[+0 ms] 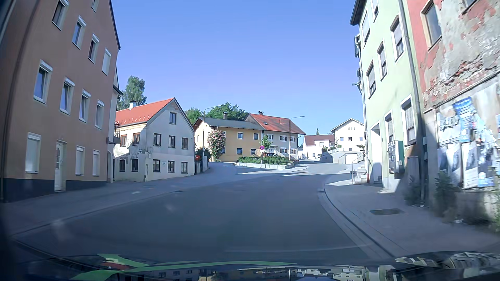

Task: Follow the waypoints while adhering to traffic rules and regulations

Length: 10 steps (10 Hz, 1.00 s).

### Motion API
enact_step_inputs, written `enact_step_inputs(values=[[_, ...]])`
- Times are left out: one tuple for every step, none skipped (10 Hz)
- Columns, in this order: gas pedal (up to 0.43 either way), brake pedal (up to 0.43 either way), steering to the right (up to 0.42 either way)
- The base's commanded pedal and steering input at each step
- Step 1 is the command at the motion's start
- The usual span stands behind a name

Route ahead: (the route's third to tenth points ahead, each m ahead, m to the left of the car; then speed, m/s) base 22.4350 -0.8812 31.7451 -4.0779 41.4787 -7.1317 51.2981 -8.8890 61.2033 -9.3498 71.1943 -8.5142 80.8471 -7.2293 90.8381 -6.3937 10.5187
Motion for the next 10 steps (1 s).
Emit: enact_step_inputs(values=[[0.157, 0.000, 0.027], [0.157, 0.000, 0.032], [0.157, 0.000, 0.036], [0.157, 0.000, 0.038], [0.169, 0.000, 0.041], [0.169, 0.000, 0.048], [0.189, 0.000, 0.055], [0.220, 0.000, 0.058], [0.228, 0.000, 0.058], [0.228, 0.000, 0.058]])
